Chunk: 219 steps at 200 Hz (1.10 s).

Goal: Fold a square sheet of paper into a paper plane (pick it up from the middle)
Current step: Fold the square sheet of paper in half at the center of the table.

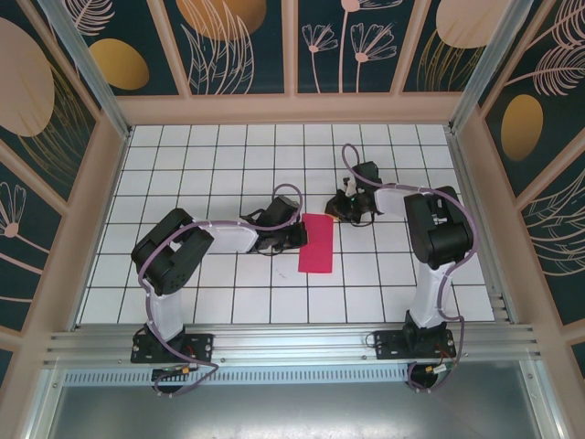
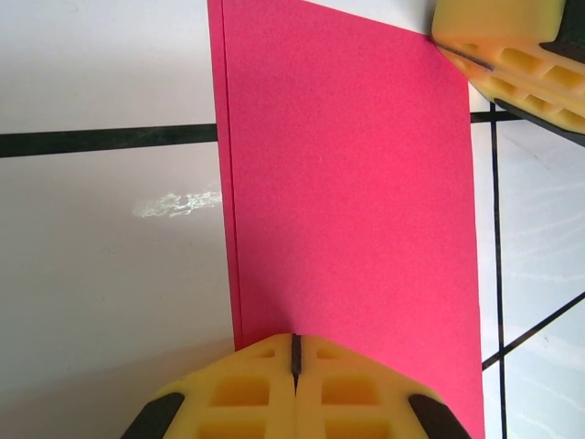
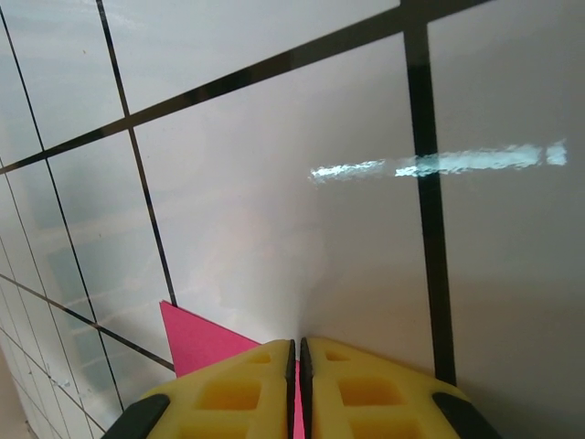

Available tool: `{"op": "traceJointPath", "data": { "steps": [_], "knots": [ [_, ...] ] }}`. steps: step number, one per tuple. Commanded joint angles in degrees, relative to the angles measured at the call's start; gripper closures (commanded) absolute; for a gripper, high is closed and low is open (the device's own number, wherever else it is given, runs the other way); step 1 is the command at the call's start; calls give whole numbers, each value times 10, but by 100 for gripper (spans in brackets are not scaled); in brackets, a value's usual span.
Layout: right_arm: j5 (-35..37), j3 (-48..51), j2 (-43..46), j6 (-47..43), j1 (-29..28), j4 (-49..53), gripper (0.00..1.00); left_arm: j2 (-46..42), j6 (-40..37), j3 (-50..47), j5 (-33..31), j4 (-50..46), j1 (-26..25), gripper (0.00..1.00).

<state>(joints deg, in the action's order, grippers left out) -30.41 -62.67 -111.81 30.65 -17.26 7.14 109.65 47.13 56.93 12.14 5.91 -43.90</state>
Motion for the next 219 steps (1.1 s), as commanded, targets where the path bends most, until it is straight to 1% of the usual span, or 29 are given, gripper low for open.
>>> {"op": "traceJointPath", "data": {
  "steps": [1, 28, 65, 99, 150, 170, 194, 219],
  "knots": [
    [34, -12, -1, -20, 4, 29, 85, 22, -10, -20, -16, -75, -3, 100],
    [13, -13, 30, -21, 7, 33, 85, 20, -10, -20, -18, -74, -3, 100],
    [0, 3, 101, -15, 7, 31, 84, 20, -9, -20, -16, -71, -3, 100],
    [-33, 54, 124, 4, 2, 5, 84, 21, -10, -17, -16, -71, -3, 100],
    [-57, 107, 107, 15, -21, -28, 83, 17, -9, -23, -16, -68, -3, 100],
    [-46, 123, 94, 18, -24, -35, 83, 16, -9, -24, -16, -67, -3, 100],
    [-16, 133, 72, 10, -25, -29, 83, 16, -9, -24, -16, -65, -3, 100],
    [-21, 142, 74, 8, -24, -31, 83, 14, -9, -25, -16, -65, -3, 100]
  ]
}}
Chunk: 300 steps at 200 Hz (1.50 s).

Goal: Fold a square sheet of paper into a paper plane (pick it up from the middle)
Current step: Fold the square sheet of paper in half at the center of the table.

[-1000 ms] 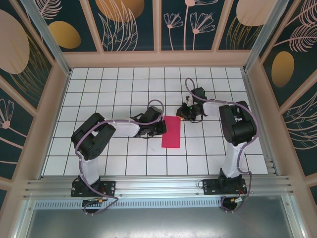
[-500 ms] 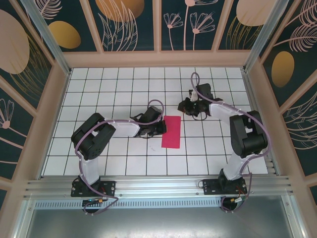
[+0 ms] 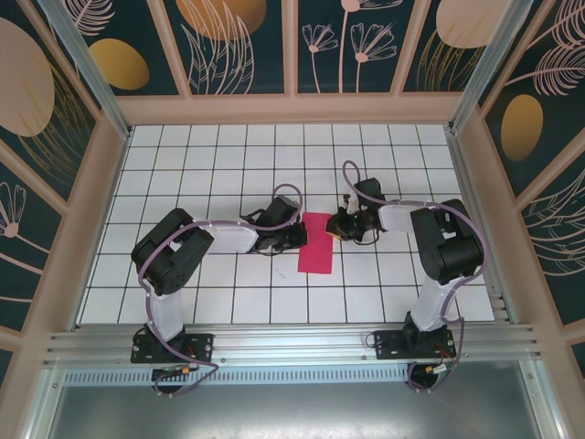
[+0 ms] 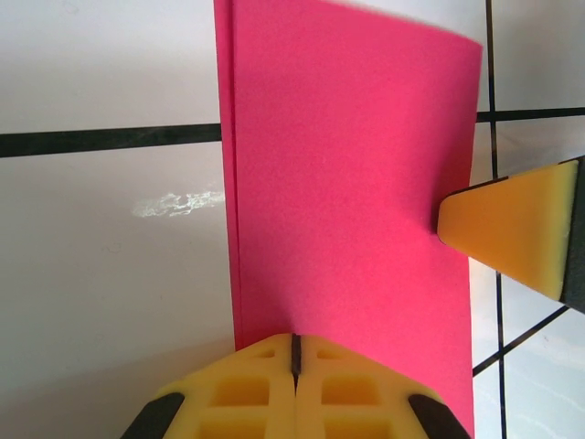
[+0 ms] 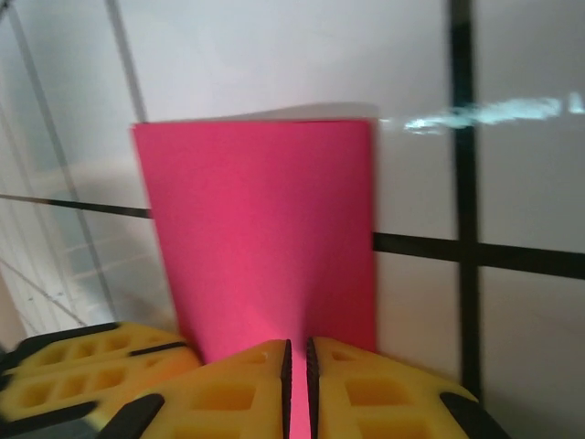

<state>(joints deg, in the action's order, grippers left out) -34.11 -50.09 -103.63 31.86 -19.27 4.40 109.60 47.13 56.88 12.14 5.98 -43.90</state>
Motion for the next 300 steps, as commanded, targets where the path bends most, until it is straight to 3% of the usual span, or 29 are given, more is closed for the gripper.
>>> {"op": "traceJointPath", "data": {
  "steps": [1, 61, 137, 199, 266, 300],
  "knots": [
    [16, 17, -8, -4, -4, -3, 83, 14, -9, -24, -16, -66, -3, 100],
    [-17, 42, 97, 0, -23, 18, 83, 7, -3, -34, -18, -57, -2, 100],
    [-1, 124, 83, 28, -45, -29, 83, 3, -4, -37, -17, -55, -3, 100],
    [-16, 140, 166, 29, -65, 2, 82, 3, -3, -35, -16, -53, -3, 100],
    [-6, 198, 138, 47, -87, -40, 82, 3, -4, -35, -15, -55, -3, 100],
    [-13, 196, 202, 49, -89, -13, 82, 1, -3, -38, -17, -54, -3, 100]
  ]
}}
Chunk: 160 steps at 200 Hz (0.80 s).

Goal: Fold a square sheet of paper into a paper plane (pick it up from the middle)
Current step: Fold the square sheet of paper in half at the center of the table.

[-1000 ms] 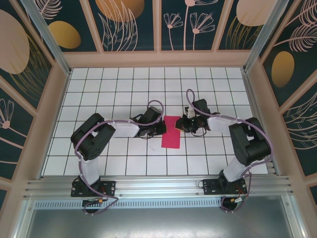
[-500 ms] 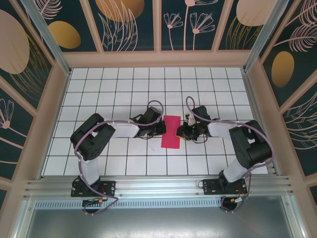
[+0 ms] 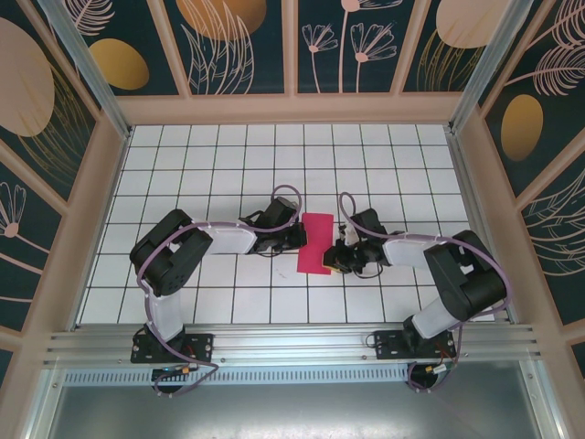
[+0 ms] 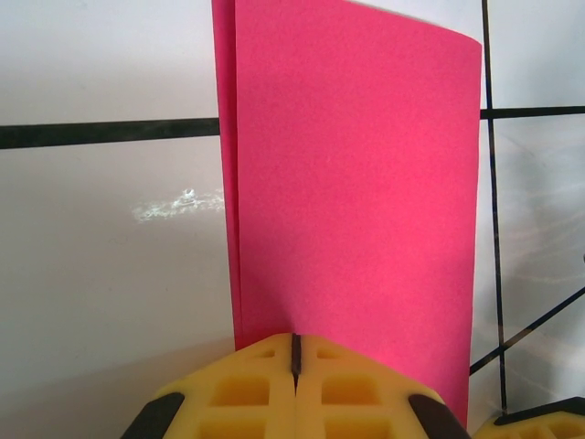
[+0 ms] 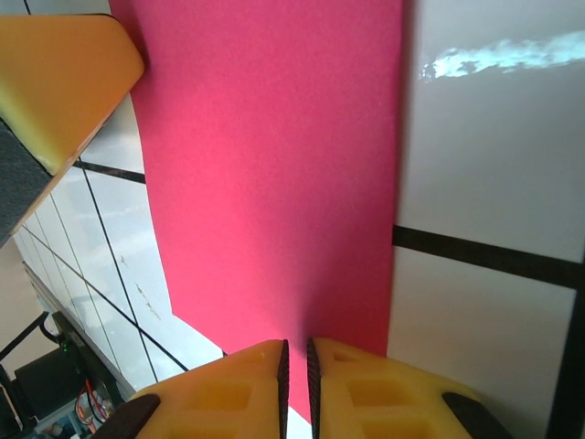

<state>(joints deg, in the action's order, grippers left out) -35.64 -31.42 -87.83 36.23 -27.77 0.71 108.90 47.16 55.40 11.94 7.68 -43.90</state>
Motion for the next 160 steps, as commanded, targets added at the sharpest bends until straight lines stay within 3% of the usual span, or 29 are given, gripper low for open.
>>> {"op": "traceJointPath", "data": {
  "steps": [1, 32, 91, 120, 136, 160],
  "knots": [
    [2, 10, 46, 5, -4, 24, 82, 7, -3, -22, -16, -71, -3, 100],
    [-22, 34, 76, 18, -9, 10, 81, 10, -2, -21, -14, -68, -3, 100],
    [0, 47, 31, 13, -12, 1, 81, 8, -2, -20, -12, -68, -3, 100],
    [11, 25, 77, 8, -8, 33, 80, -8, 0, -20, -8, -69, -3, 100],
    [29, 8, 107, 0, 7, 54, 78, -29, 2, -16, -13, -73, -4, 94],
    [54, -9, 114, -2, 42, 53, 74, -75, 7, -13, -46, -80, -3, 75]
  ]
}}
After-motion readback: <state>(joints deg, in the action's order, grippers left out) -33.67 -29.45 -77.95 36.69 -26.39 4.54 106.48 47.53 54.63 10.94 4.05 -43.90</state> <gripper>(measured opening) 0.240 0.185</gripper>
